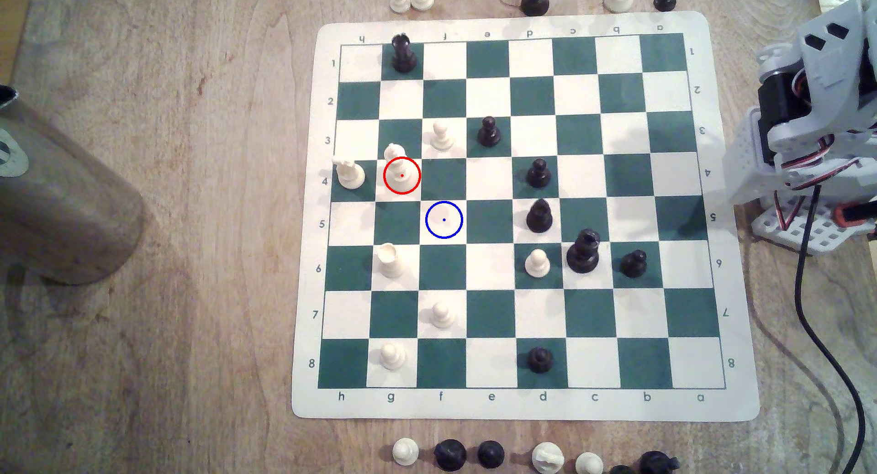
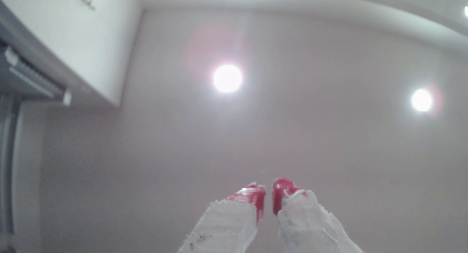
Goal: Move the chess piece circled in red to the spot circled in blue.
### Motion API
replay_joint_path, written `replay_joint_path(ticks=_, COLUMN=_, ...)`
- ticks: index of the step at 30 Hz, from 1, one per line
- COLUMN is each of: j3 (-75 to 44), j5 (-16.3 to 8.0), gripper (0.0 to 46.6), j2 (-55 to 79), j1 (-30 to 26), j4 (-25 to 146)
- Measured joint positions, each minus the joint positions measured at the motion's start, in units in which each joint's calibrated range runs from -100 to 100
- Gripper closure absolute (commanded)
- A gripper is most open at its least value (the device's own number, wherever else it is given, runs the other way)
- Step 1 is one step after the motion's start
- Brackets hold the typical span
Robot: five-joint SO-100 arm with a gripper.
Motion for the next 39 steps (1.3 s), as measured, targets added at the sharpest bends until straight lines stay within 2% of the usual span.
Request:
replay_joint_path(ticks=3, j3=0.09, j5=0.0, gripper=45.2, j2=0.0, j1=-1.4, j4=0.72)
replay_joint_path(ticks=8, j3=0.09, j5=0.0, gripper=45.3, j2=0.0, j1=-4.72, j4=15.38)
replay_joint_path(ticks=13, j3=-3.07, j5=0.0, gripper=45.3, j2=0.0, j1=-5.38, j4=27.81)
replay_joint_path(ticks=22, j3=-21.69, j5=0.0, gripper=45.3, j2=0.0, j1=-5.38, j4=86.85)
replay_joint_path(ticks=27, j3=-28.2, j5=-0.34, gripper=45.4, j2=0.08, j1=-2.73, j4=111.71)
replay_joint_path(ticks=29, j3=-28.74, j5=-1.42, gripper=45.4, j2=0.08, j1=-2.36, j4=118.33)
replay_joint_path(ticks=30, j3=-28.92, j5=-2.2, gripper=38.3, j2=0.08, j1=-2.21, j4=121.2)
replay_joint_path(ticks=31, j3=-29.73, j5=-3.61, gripper=37.6, j2=0.08, j1=-1.47, j4=126.37)
replay_joint_path(ticks=34, j3=-31.0, j5=-3.96, gripper=41.8, j2=0.08, j1=0.0, j4=131.95)
replay_joint_path(ticks=39, j3=-36.33, j5=-3.81, gripper=41.6, j2=6.03, j1=1.25, j4=145.58)
